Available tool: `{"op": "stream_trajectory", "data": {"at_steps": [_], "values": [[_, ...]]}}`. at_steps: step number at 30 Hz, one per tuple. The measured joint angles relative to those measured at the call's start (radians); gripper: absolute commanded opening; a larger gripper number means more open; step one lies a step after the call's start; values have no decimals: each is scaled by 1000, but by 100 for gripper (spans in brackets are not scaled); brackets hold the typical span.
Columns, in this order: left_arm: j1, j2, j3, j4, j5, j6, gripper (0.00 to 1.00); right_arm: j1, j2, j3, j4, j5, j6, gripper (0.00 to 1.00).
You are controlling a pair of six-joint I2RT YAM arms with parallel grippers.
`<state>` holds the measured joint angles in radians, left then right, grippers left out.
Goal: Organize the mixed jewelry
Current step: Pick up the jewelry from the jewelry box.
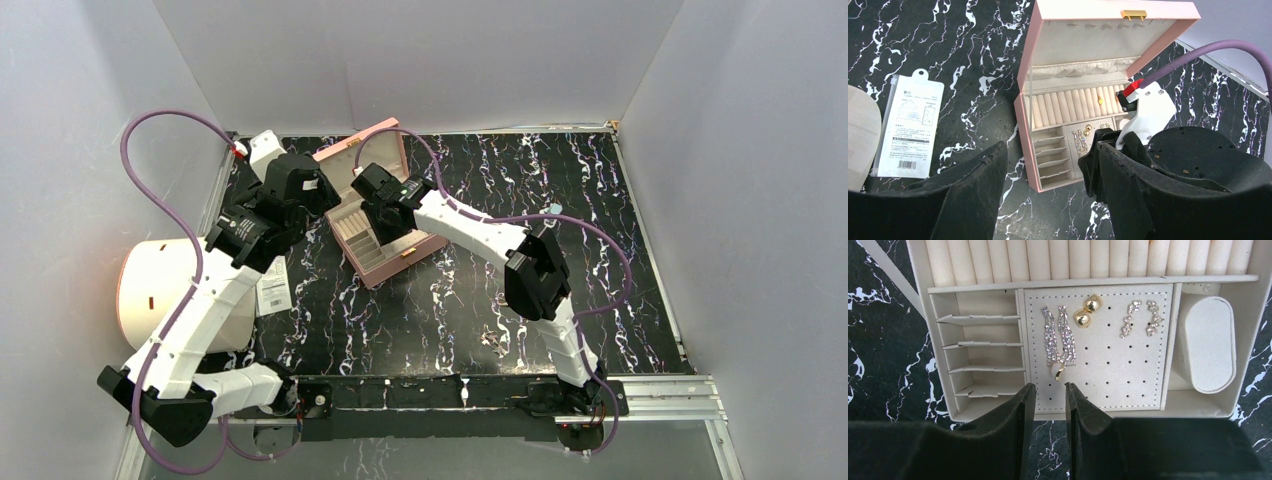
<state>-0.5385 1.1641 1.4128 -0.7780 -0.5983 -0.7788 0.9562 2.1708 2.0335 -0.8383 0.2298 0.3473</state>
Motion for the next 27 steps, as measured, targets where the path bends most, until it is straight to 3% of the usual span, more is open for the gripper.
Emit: {"op": "stream_trajectory", "data": {"at_steps": [10,15,22,27], "values": [[0,19,0,0,14,0,65,1,45,14,1,-3,-7,31],[0,26,0,0,15,0,65,1,45,18,2,1,-8,23],[0,27,0,4,19,1,65,-1,45,18,2,3,-6,3],[0,30,0,9,24,1,65,-15,38,4,23,-33,-1,0]]}}
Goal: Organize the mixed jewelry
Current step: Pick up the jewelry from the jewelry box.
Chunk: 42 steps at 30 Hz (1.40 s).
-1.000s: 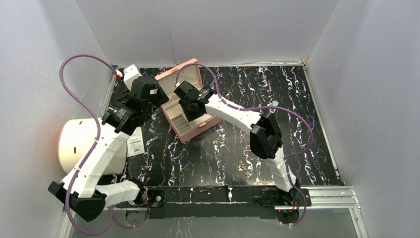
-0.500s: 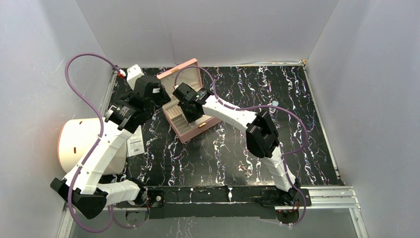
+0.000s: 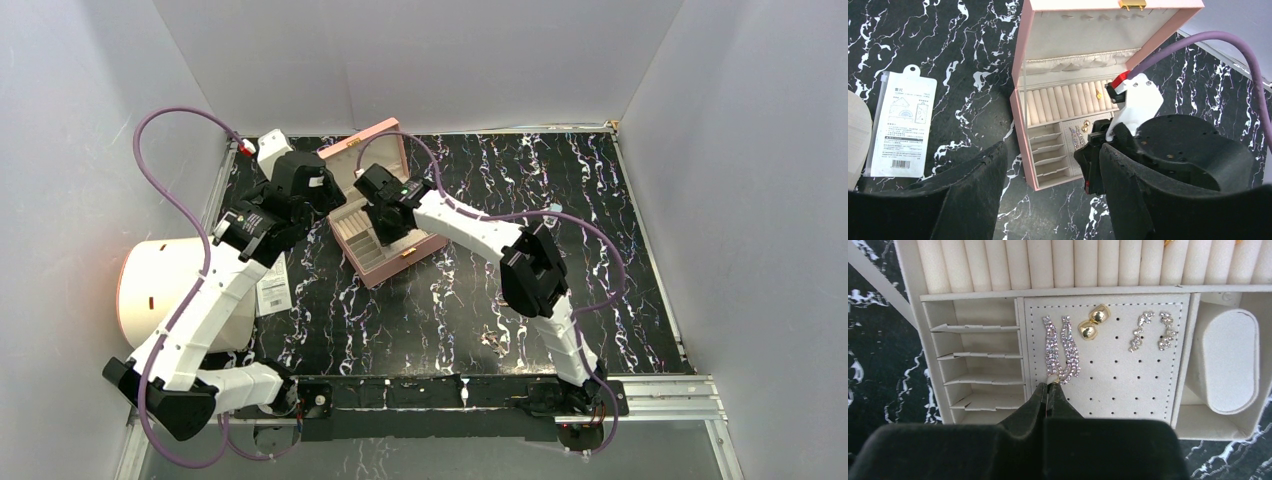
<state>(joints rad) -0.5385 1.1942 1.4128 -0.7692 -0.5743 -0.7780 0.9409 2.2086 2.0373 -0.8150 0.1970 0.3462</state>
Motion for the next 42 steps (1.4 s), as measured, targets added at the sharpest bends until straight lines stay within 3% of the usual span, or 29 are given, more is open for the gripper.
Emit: {"op": "stream_trajectory", "data": {"at_steps": [4,14,22,27,35,42], "values": [[0,5,0,6,11,0,65,-40,-45,-74,59,-105,18,0],[2,10,-17,41,75,9,66,-272,-232,-298,281,-554,109,0],[41,50,-57,156,340,16,65,-402,-376,-576,584,-967,149,0],[79,96,-62,241,503,11,65,-423,-386,-592,720,-1161,148,0],[90,146,-67,366,694,-12,65,-431,-429,-596,730,-1263,37,0],[90,160,-107,427,767,-31,64,-431,-521,-670,774,-1273,-59,0]]}}
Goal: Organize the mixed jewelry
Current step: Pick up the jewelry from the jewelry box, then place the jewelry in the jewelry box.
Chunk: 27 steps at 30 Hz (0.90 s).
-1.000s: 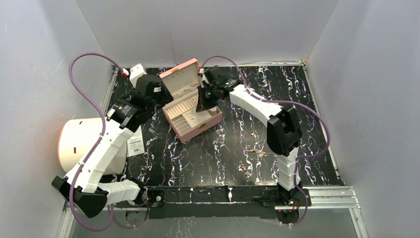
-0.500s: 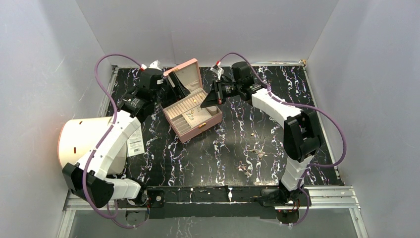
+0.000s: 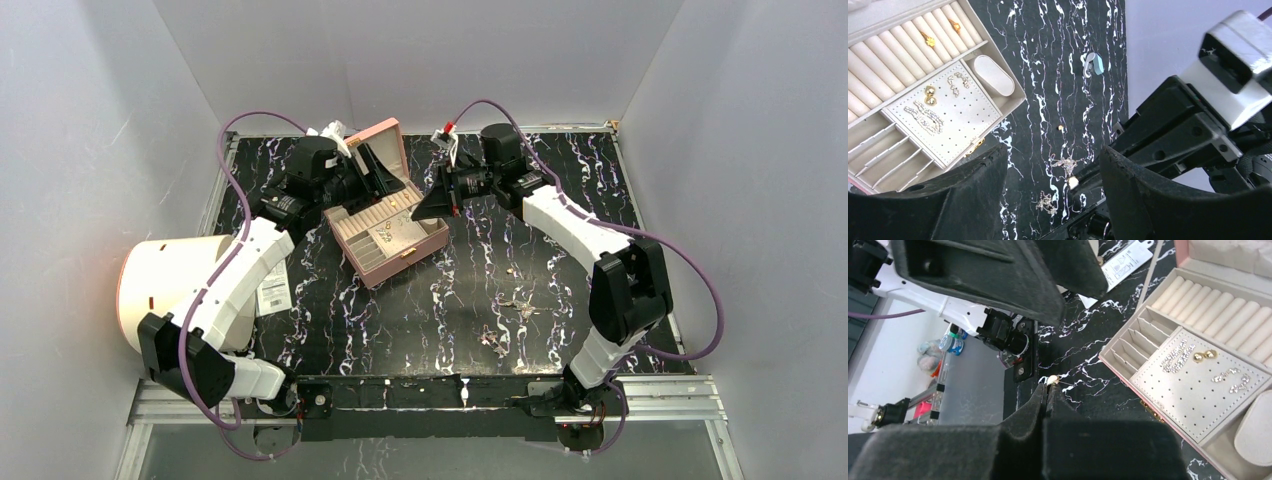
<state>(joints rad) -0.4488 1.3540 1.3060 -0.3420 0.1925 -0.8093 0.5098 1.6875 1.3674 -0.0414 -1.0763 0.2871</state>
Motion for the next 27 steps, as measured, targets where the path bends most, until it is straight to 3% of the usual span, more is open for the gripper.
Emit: {"op": "stream_trajectory", "data": {"at_steps": [6,10,20,27], "values": [[2,0,-2,3,2,-7,64,-4,10,0,72,-97,89,0],[9,-4,2,-40,-69,-5,64,-11,25,-17,215,-144,323,0],[29,-53,35,-149,-241,18,64,-42,32,-185,640,-91,1002,0],[29,-60,35,-180,-274,28,64,-45,80,-199,749,-48,1183,0]]}}
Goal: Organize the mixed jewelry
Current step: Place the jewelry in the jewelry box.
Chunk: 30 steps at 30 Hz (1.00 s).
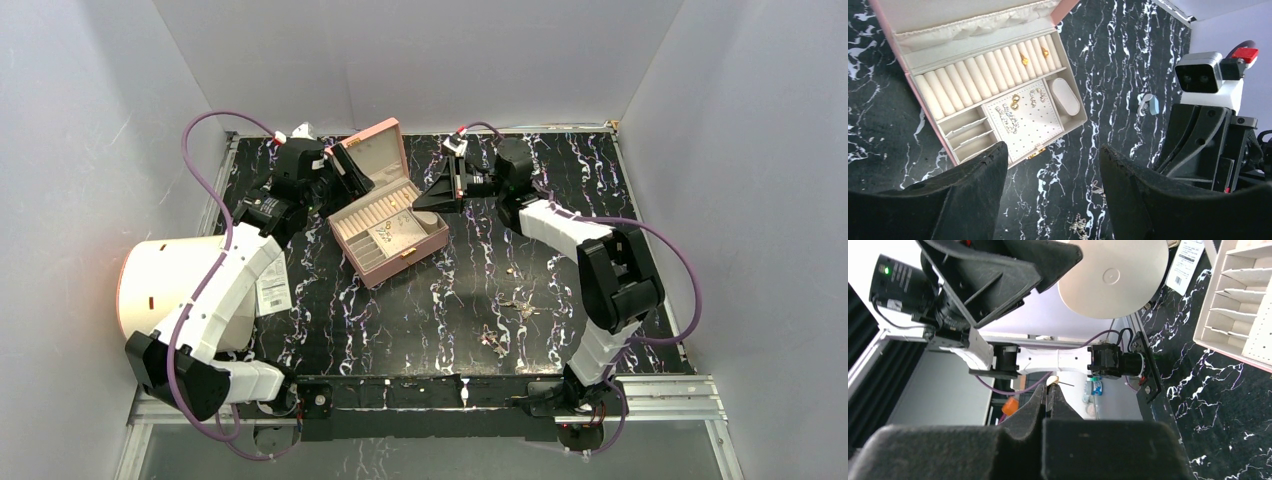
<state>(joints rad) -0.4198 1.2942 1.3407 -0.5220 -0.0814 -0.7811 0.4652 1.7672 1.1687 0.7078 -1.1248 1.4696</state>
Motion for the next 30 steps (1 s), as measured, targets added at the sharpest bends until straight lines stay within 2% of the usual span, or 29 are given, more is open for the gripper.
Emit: {"op": "stream_trajectory", "data": {"at_steps": [7,19,30], "values": [[0,-44,1,-63,-103,26,64,7,72,1,-4,45,24,0],[0,-206,17,-98,-251,163,66,29,272,112,-164,143,-29,0],[0,-210,27,-142,-339,228,67,41,335,174,-343,231,-80,0]]}}
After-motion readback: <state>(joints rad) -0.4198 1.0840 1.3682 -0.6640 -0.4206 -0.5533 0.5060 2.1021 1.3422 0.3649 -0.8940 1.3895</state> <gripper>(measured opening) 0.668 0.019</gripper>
